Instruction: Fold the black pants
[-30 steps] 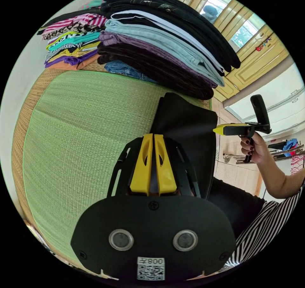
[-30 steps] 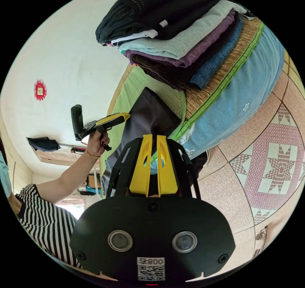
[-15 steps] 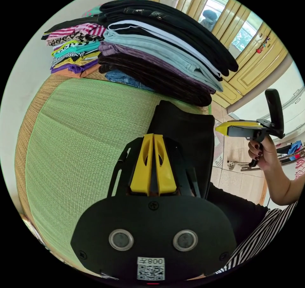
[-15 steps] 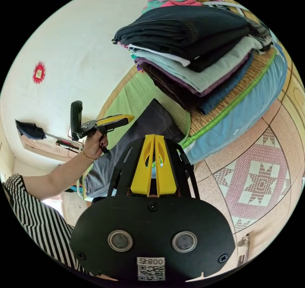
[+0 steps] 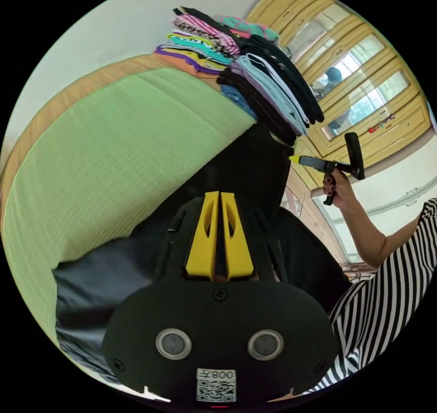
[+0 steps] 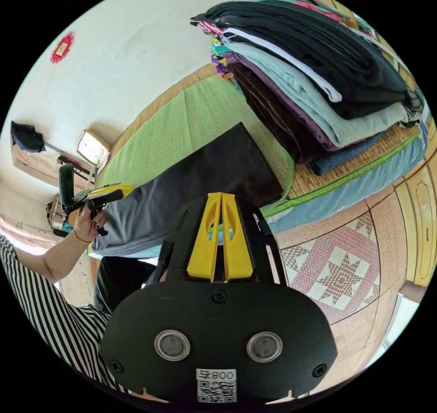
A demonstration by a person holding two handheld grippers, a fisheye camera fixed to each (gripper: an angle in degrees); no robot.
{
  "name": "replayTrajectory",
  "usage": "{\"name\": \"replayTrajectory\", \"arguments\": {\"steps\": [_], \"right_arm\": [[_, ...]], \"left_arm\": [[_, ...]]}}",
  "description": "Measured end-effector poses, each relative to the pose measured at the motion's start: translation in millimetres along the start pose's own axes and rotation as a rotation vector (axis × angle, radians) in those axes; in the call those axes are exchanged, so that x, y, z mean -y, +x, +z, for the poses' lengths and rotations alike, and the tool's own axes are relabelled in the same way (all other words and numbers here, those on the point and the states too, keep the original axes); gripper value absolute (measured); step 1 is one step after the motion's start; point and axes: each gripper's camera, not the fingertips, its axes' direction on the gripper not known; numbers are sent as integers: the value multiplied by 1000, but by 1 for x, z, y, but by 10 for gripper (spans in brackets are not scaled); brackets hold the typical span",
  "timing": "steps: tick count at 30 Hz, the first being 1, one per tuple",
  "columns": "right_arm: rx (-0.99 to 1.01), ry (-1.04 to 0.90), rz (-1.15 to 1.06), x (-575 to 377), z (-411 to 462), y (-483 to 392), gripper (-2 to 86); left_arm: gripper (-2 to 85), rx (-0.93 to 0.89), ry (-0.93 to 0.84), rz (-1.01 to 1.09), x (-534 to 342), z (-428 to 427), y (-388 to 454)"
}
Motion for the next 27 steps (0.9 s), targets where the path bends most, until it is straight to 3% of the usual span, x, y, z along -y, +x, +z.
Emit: {"name": "replayTrajectory", "arguments": {"steps": [6,9,13,19,27], "right_arm": [[313,-154,-316,43,63,-126,40],[416,-242,-473,67,104,-200,65],[378,-355,-588,89,156,-270,78],[242,-472,-673,88,213,-332,82],[237,-422,-673,109,220,-378,78]], "left_arm": [[56,148,34,-336,-105,-116,-77],[73,197,61,-397,-125,-157,-104],[83,191,63,-425,-130,-190,-132],[87,176,-70,-384,-135,-209,-160],[12,169,181,-331,-183,-306,-126]]}}
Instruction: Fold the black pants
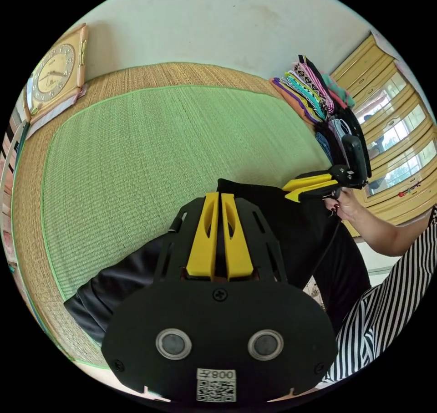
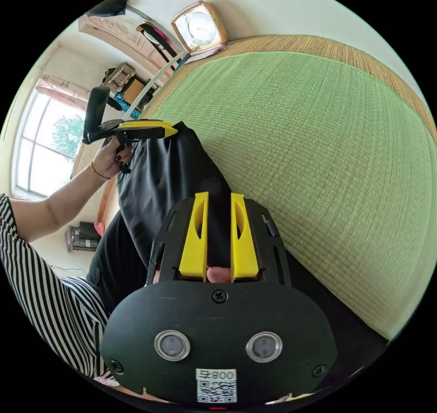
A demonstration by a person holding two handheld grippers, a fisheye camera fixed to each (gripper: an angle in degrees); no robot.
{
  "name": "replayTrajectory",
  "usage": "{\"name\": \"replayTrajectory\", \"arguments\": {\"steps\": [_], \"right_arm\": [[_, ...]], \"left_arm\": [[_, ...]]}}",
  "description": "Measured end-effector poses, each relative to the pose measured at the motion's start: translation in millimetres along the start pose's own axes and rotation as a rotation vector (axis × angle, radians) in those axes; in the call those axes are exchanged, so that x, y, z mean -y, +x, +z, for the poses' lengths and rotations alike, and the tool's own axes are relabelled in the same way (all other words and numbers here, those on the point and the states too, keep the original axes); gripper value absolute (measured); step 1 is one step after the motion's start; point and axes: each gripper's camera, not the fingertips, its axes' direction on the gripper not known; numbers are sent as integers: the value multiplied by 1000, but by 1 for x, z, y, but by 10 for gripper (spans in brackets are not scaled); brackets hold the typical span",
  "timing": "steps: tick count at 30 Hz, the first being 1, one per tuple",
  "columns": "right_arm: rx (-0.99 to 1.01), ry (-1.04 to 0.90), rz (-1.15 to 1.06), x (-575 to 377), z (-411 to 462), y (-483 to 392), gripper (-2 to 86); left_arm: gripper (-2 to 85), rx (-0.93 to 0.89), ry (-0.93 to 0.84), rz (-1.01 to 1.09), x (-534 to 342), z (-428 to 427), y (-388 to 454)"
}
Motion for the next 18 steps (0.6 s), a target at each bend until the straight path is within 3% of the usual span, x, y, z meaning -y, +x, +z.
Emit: {"name": "replayTrajectory", "arguments": {"steps": [7,14,18], "right_arm": [[52,99,-164,62,-15,-47,74],[41,-65,-516,118,24,-117,85],[28,-90,-593,127,30,-135,84]], "left_arm": [[7,3,132,35,-50,-74,19],[5,10,157,28,-88,-125,27],[4,11,160,34,-102,-148,28]]}}
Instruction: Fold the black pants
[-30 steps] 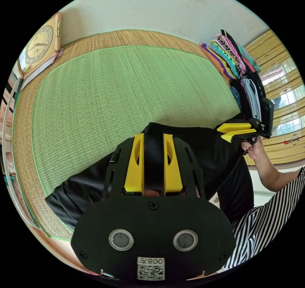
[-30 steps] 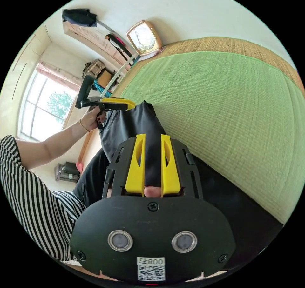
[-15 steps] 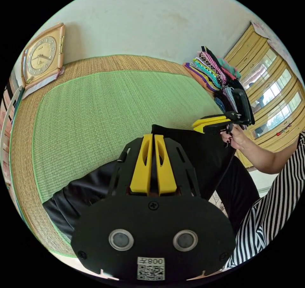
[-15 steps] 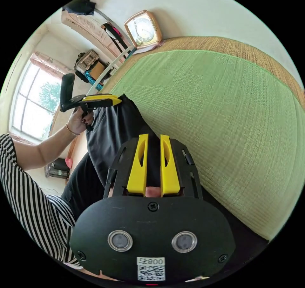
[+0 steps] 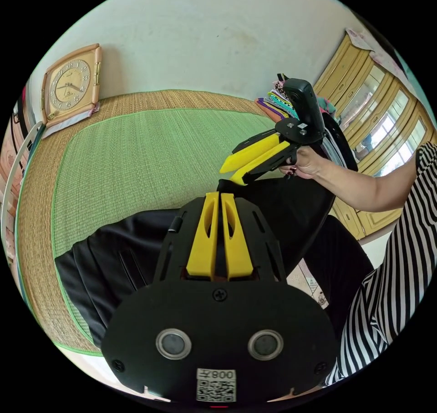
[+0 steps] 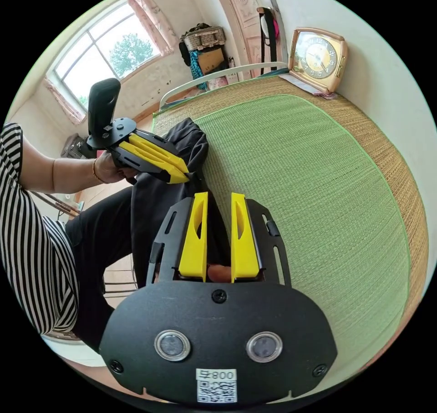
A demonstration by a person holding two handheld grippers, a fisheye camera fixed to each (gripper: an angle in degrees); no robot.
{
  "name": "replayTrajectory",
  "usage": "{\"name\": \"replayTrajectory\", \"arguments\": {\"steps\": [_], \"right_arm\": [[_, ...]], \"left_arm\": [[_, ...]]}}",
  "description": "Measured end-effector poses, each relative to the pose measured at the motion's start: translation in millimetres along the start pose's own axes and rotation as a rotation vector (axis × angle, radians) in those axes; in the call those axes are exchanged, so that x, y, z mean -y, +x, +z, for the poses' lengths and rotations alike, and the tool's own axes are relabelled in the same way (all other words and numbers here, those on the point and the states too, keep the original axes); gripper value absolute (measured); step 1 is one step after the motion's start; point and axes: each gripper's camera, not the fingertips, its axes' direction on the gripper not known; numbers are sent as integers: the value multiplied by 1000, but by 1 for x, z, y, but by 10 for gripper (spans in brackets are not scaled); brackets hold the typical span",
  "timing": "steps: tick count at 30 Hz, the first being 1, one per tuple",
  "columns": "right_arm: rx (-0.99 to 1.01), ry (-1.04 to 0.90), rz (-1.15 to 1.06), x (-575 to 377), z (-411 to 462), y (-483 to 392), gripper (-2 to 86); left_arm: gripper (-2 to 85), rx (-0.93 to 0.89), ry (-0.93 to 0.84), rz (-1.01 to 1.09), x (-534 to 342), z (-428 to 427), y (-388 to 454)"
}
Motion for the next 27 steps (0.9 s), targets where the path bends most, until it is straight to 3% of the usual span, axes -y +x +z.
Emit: {"name": "replayTrajectory", "arguments": {"steps": [19,27], "right_arm": [[68,-64,-59,51,16,-12,88],[46,-30,-38,61,9,-14,88]], "left_arm": [[47,-61,47,-58,-30,-79,7],[14,-44,22,-94,-35,-93,5]]}}
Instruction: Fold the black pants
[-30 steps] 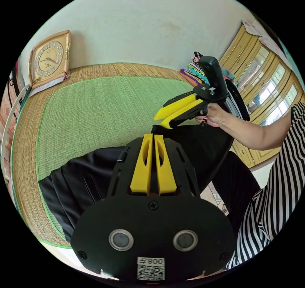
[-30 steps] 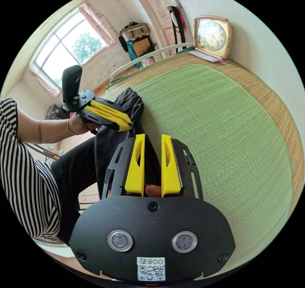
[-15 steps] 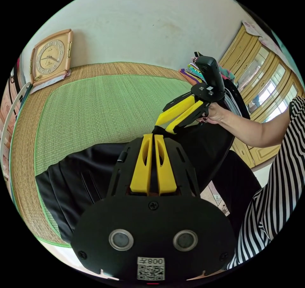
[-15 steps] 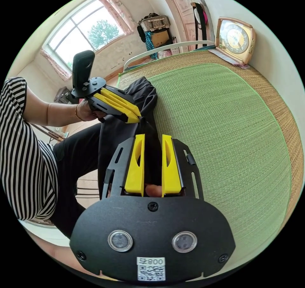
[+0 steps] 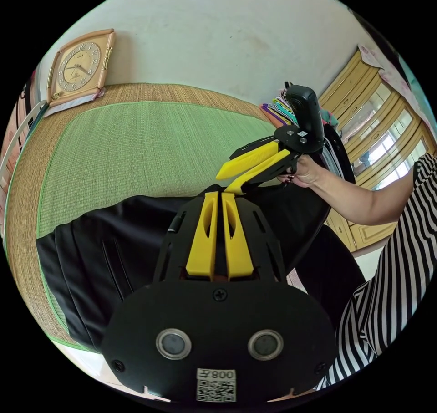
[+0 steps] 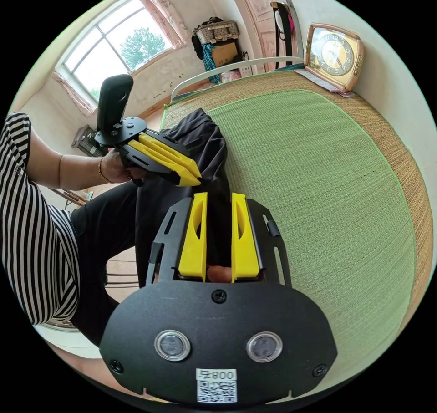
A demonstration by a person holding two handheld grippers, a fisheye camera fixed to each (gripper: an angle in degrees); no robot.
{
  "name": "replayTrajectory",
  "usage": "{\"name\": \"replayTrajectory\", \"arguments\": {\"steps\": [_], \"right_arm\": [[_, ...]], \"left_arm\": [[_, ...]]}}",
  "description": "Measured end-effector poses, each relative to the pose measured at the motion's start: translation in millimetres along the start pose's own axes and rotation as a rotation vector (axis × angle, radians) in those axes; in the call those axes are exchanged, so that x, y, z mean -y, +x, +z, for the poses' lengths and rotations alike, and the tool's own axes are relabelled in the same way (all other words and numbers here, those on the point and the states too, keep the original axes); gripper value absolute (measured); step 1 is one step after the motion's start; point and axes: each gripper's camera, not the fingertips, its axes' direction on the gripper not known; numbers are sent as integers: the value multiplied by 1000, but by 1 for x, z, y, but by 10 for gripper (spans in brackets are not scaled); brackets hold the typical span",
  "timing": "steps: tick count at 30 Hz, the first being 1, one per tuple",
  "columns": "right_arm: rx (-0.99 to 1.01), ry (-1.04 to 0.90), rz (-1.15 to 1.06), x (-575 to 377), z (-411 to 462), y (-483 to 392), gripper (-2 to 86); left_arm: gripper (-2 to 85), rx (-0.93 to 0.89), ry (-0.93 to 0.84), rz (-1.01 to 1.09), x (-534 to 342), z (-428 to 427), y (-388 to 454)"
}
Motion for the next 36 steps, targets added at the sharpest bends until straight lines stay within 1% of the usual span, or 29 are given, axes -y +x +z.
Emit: {"name": "replayTrajectory", "arguments": {"steps": [7,14,20,25,26,28,29,31,34,36], "right_arm": [[-15,-27,-56,13,2,-8,79],[45,2,-30,11,-7,-1,81],[43,-39,-67,20,0,-3,57],[92,-7,-37,14,-9,4,38],[87,-1,-31,12,-11,4,35],[10,-2,-21,12,-13,2,31],[-55,-7,-11,12,-15,1,28],[-48,6,-3,13,-18,2,27],[-64,10,20,14,-21,7,24],[-69,13,47,13,-22,12,23]], "left_arm": [[9,8,10,-11,-4,-11,2],[8,1,27,-8,-5,-18,6],[7,8,12,-8,-6,-17,8],[6,-10,32,-11,-5,-16,8],[5,-7,38,-8,-4,-15,8],[4,11,43,-4,-3,-15,9],[4,58,44,-11,-4,-18,7],[3,140,38,-45,-7,-23,-1],[2,259,29,-163,-18,-33,-28],[1,408,-37,-273,-30,-33,-51]]}}
